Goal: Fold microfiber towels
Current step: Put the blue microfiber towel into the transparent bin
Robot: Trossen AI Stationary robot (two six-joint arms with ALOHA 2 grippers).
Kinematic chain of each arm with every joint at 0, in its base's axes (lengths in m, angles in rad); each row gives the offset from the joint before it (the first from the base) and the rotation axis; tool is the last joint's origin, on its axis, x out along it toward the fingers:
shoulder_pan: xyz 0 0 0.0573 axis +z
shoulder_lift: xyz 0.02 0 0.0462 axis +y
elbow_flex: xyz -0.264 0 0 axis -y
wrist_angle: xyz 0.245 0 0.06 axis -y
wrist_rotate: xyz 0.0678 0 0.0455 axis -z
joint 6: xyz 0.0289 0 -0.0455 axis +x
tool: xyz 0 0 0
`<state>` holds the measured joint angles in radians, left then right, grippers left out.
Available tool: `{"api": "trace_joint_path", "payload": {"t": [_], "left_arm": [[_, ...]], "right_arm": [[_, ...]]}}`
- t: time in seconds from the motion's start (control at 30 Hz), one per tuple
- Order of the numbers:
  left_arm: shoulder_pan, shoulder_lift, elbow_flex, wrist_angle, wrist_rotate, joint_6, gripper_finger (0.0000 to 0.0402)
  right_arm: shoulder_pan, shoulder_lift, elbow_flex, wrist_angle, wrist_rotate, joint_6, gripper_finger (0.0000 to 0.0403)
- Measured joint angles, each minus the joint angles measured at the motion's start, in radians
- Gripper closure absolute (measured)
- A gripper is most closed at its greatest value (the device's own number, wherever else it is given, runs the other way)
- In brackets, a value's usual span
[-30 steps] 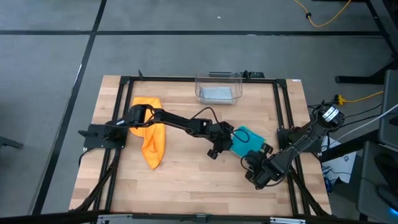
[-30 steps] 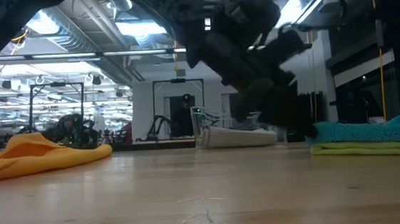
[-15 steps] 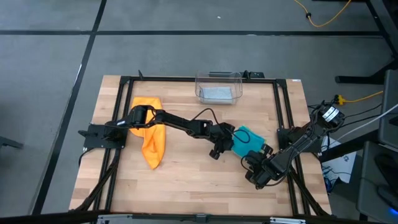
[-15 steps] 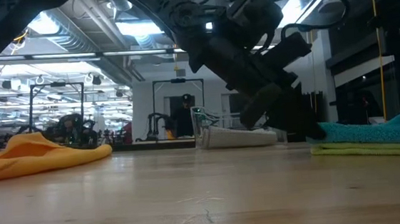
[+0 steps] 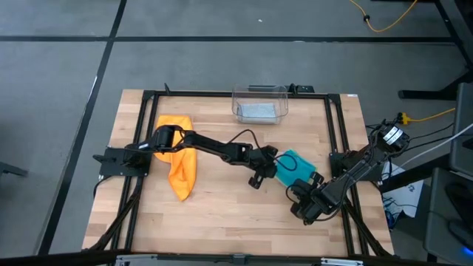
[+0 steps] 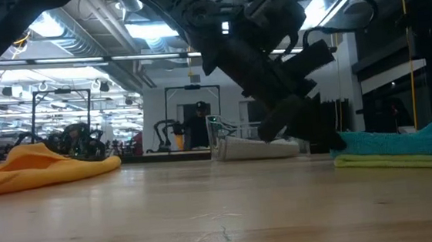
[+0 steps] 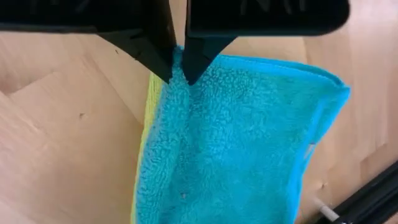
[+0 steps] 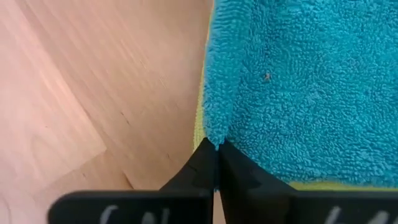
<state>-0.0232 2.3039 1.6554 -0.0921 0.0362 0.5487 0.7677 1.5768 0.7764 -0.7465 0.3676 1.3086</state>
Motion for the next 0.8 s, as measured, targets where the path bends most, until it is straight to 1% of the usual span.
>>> {"api": "trace_joint_path", "payload": {"t": [0.13,0.23,0.4,0.47,0.57,0.63,0.73,0.8], "left_arm": [[-0.016,-0.039,0.000,-0.009,-0.056,-0.006,0.0399],[-0.029,-0.079,0.000,-0.033,-0.102,-0.002,0.0400],[-0.035,-0.166,0.000,-0.080,-0.155,0.003,0.0401],[-0.030,-0.196,0.000,-0.104,-0.154,0.000,0.0401],[-0.023,-0.228,0.000,-0.154,-0.144,-0.026,0.0401],[-0.020,-0.233,0.000,-0.175,-0.116,-0.051,0.0401],[-0.022,-0.225,0.000,-0.197,-0.044,-0.093,0.0401],[-0.031,-0.210,0.000,-0.195,-0.025,-0.103,0.0401]], "right_arm": [[0.000,0.000,0.046,-0.045,-0.002,0.023,0.0397],[0.000,0.000,0.115,-0.147,0.012,0.023,0.0399],[0.000,0.000,0.255,-0.371,0.110,0.026,0.0400],[0.000,0.000,0.304,-0.447,0.139,0.038,0.0401],[-0.011,-0.001,0.351,-0.508,0.142,0.044,0.0401],[-0.023,-0.001,0.361,-0.501,0.126,0.044,0.0401],[-0.037,0.003,0.363,-0.497,0.068,0.044,0.0401],[-0.042,0.013,0.363,-0.493,0.035,0.040,0.0401]]}}
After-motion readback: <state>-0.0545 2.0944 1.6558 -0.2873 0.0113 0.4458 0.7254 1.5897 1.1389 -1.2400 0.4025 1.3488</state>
